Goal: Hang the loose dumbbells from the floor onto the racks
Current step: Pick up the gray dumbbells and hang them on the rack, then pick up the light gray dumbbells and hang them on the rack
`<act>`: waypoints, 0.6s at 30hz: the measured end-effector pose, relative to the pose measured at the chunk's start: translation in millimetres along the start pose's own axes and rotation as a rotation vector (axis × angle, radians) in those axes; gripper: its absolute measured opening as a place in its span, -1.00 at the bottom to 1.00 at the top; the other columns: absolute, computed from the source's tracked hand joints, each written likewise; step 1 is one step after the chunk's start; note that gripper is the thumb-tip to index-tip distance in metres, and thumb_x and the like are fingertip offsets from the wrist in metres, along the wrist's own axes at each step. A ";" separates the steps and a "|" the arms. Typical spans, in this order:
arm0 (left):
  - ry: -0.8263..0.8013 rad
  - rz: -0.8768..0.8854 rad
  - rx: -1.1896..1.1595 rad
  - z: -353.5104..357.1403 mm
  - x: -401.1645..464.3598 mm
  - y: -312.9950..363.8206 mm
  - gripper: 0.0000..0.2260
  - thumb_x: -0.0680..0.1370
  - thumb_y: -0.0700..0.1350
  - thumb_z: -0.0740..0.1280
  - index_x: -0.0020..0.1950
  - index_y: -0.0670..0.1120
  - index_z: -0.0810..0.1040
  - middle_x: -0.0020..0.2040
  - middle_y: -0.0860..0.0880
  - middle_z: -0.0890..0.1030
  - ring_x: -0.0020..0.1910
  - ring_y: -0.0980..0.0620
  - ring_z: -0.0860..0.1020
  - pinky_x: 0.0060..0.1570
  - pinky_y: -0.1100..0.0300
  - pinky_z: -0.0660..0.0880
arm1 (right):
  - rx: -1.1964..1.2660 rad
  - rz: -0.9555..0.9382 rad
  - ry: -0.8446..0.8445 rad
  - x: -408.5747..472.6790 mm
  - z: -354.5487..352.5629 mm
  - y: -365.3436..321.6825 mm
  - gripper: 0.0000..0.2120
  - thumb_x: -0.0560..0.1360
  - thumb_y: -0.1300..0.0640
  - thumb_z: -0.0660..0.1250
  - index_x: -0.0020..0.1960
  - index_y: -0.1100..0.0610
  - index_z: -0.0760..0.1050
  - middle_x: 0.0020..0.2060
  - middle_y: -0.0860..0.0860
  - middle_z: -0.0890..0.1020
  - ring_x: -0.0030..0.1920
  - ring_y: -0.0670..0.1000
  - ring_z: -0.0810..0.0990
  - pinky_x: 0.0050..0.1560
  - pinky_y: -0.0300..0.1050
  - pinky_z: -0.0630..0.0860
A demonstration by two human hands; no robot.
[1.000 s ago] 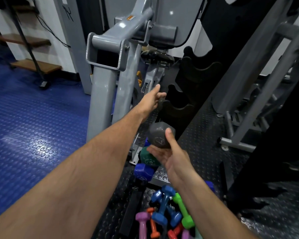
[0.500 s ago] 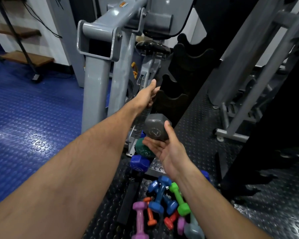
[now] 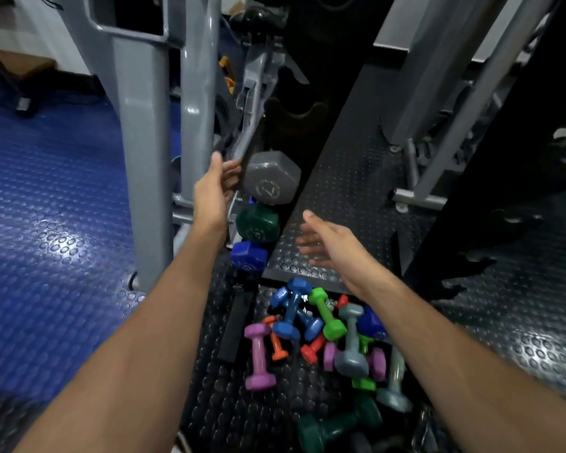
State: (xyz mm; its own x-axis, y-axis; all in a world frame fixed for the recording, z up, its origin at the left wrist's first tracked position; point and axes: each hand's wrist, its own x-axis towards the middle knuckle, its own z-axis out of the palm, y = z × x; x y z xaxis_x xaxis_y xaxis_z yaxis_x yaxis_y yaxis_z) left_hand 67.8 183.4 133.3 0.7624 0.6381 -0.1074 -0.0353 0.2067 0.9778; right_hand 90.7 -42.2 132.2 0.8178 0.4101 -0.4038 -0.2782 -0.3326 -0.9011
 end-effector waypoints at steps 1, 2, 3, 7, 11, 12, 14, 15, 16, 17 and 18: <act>0.076 -0.014 -0.024 -3.9 -10.0 -15.5 -0.62 0.72 0.13 0.11 0.11 -0.03 0.65 0.04 0.04 0.69 -0.01 0.17 0.62 0.08 0.20 0.48 | -0.033 0.023 0.000 -0.2 -4.7 12.1 -0.54 0.56 -0.32 0.31 0.18 0.03 0.63 0.08 0.05 0.74 0.08 0.01 0.71 0.24 0.07 0.61; 0.149 -0.043 -0.039 -7.0 -20.1 -32.3 -0.66 0.72 0.11 0.14 0.07 -0.03 0.65 0.00 0.05 0.69 -0.04 0.16 0.62 0.05 0.20 0.46 | -0.062 0.044 0.002 0.1 -9.8 24.2 -0.56 0.56 -0.31 0.33 0.17 0.02 0.63 0.07 0.03 0.74 0.08 0.01 0.71 0.26 0.09 0.60; 0.214 -0.080 -0.052 -9.5 -32.0 -51.5 -0.70 0.69 0.11 0.18 0.04 -0.01 0.64 -0.04 0.06 0.68 -0.05 0.14 0.60 0.04 0.19 0.43 | -0.087 0.070 0.005 -0.7 -15.1 38.4 -0.59 0.56 -0.29 0.34 0.16 0.02 0.63 0.07 0.01 0.74 0.09 0.02 0.71 0.27 0.10 0.59; 0.360 -0.221 0.021 -4.2 -83.1 -123.4 -0.79 0.57 0.08 0.28 -0.06 0.00 0.63 -0.10 0.02 0.63 0.01 -0.01 0.55 0.04 0.09 0.42 | -0.206 0.160 0.036 -0.5 -42.7 96.9 -0.69 0.57 -0.22 0.37 0.07 0.01 0.64 0.03 0.00 0.73 0.09 0.04 0.70 0.16 0.04 0.59; 0.352 -0.330 0.162 22.3 -134.9 -171.4 -0.74 0.70 -0.01 0.21 0.27 -0.10 0.55 0.11 -0.02 0.59 0.09 0.00 0.53 0.08 0.13 0.38 | -0.393 0.214 0.101 9.0 -76.0 149.1 -0.68 0.50 -0.23 0.44 -0.02 0.02 0.67 -0.04 -0.01 0.73 0.05 0.05 0.70 0.05 -0.05 0.57; 0.323 -0.367 0.189 29.7 -146.4 -184.7 -0.74 0.69 0.02 0.20 0.28 -0.06 0.54 0.10 -0.01 0.59 0.07 0.00 0.53 0.08 0.09 0.41 | -0.438 0.232 0.112 11.6 -84.6 161.9 -0.69 0.49 -0.23 0.44 -0.03 0.02 0.66 -0.03 -0.02 0.72 0.05 0.03 0.68 0.10 -0.04 0.57; 0.226 -0.463 0.237 44.3 -160.8 -210.7 -0.78 0.69 0.05 0.20 0.20 -0.02 0.53 0.02 -0.01 0.59 0.03 -0.02 0.54 0.08 0.05 0.45 | -0.529 0.254 0.117 18.1 -98.5 179.5 -0.70 0.51 -0.21 0.44 0.01 0.02 0.66 0.02 -0.01 0.71 0.06 0.02 0.65 0.13 -0.06 0.55; 0.176 -0.507 0.255 51.9 -166.5 -221.6 -0.80 0.69 0.05 0.20 0.13 -0.01 0.54 -0.03 0.00 0.58 0.00 -0.03 0.54 0.07 0.01 0.46 | -0.577 0.258 0.117 22.2 -104.2 187.4 -0.70 0.52 -0.20 0.44 0.05 0.02 0.66 0.05 0.00 0.70 0.08 0.03 0.64 0.14 -0.07 0.53; 0.135 -0.542 0.264 58.7 -171.3 -233.9 -0.80 0.68 0.06 0.21 0.07 -0.02 0.55 -0.08 0.00 0.58 -0.02 -0.04 0.54 0.09 -0.04 0.47 | -0.618 0.249 0.114 28.1 -109.5 195.3 -0.69 0.53 -0.18 0.43 0.09 0.03 0.67 0.08 0.02 0.70 0.10 0.04 0.64 0.17 -0.07 0.53; 0.100 -0.574 0.265 65.5 -175.2 -244.9 -0.78 0.68 0.06 0.22 0.03 -0.03 0.57 -0.11 -0.01 0.59 -0.06 -0.05 0.54 0.10 -0.08 0.49 | -0.656 0.238 0.108 34.5 -113.5 202.1 -0.68 0.54 -0.17 0.43 0.12 0.05 0.67 0.11 0.03 0.69 0.13 0.05 0.63 0.19 -0.07 0.52; 0.070 -0.614 0.256 72.0 -179.4 -253.2 -0.75 0.67 0.08 0.22 0.03 -0.05 0.59 -0.11 -0.03 0.60 -0.07 -0.06 0.55 0.09 -0.09 0.51 | -0.691 0.230 0.097 39.8 -115.7 206.6 -0.67 0.55 -0.15 0.43 0.15 0.06 0.67 0.13 0.04 0.69 0.14 0.06 0.63 0.19 -0.07 0.50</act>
State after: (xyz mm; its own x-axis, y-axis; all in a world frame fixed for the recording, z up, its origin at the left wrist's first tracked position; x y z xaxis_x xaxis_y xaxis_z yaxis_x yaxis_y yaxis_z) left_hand -13.5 -36.8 -82.0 0.5509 0.5094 -0.6611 0.5528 0.3706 0.7463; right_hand 124.1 -192.8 -51.7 0.8269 0.1987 -0.5261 -0.0934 -0.8739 -0.4770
